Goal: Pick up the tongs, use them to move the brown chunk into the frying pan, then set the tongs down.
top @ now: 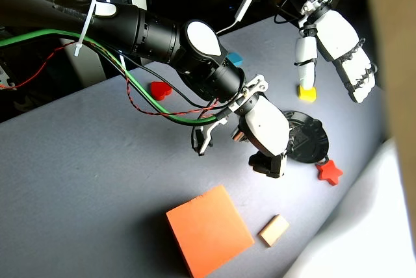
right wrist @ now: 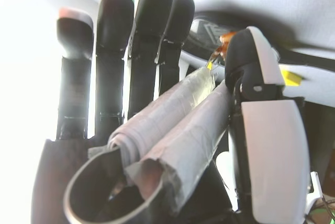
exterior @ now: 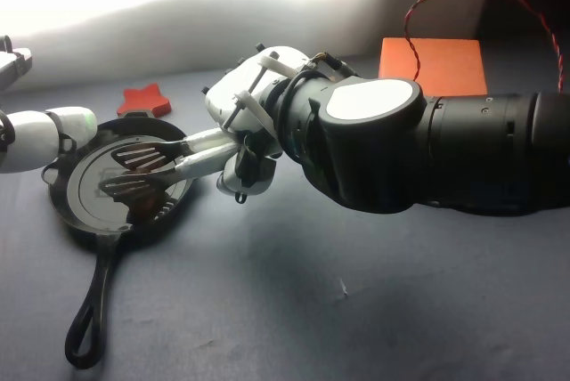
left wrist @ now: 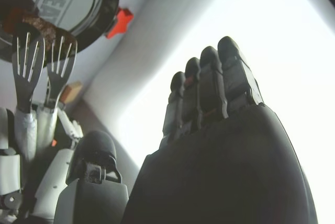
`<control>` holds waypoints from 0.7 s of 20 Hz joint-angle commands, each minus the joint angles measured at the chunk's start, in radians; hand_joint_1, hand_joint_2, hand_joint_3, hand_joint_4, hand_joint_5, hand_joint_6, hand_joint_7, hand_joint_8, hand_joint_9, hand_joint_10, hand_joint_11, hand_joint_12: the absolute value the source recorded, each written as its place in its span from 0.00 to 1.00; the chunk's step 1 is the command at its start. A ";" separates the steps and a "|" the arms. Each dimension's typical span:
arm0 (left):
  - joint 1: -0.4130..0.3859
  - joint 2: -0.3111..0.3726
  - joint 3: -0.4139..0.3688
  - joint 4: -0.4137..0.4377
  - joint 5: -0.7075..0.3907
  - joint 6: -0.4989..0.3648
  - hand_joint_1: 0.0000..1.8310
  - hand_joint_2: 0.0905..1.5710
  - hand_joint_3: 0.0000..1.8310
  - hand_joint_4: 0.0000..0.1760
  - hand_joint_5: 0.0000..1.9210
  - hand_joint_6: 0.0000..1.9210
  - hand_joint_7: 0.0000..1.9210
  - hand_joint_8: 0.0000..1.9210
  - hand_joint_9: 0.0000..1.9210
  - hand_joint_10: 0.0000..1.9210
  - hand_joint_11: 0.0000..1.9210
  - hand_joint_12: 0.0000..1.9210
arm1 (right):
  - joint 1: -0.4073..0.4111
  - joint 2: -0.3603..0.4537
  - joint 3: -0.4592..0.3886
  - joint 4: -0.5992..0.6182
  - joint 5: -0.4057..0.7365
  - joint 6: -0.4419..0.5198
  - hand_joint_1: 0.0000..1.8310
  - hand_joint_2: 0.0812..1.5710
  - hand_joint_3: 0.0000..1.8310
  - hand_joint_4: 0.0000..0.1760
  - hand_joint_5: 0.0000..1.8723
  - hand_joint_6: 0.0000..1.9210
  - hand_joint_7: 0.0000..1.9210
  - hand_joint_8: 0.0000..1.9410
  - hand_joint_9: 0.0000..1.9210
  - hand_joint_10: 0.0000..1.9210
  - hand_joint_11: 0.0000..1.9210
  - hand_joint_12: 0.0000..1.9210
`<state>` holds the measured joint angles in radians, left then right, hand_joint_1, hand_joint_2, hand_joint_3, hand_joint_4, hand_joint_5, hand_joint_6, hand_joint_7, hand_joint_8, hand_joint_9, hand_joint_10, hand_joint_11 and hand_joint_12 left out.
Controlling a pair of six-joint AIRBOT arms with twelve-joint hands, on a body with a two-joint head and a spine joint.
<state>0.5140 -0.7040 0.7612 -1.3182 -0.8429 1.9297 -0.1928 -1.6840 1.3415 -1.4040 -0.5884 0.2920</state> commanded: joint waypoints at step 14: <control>-0.012 0.009 -0.004 0.060 -0.073 0.004 0.00 0.78 0.00 0.00 0.04 0.00 0.06 0.00 0.05 0.00 0.00 0.11 | 0.076 0.161 -0.185 -0.056 -0.008 -0.020 0.34 0.78 0.00 0.00 0.44 0.35 0.48 0.49 0.39 0.75 0.27 1.00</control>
<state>0.5140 -0.7040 0.7593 -1.3182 -0.8436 1.9335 -0.1371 -1.5154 1.1408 -1.4029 -0.5880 0.2771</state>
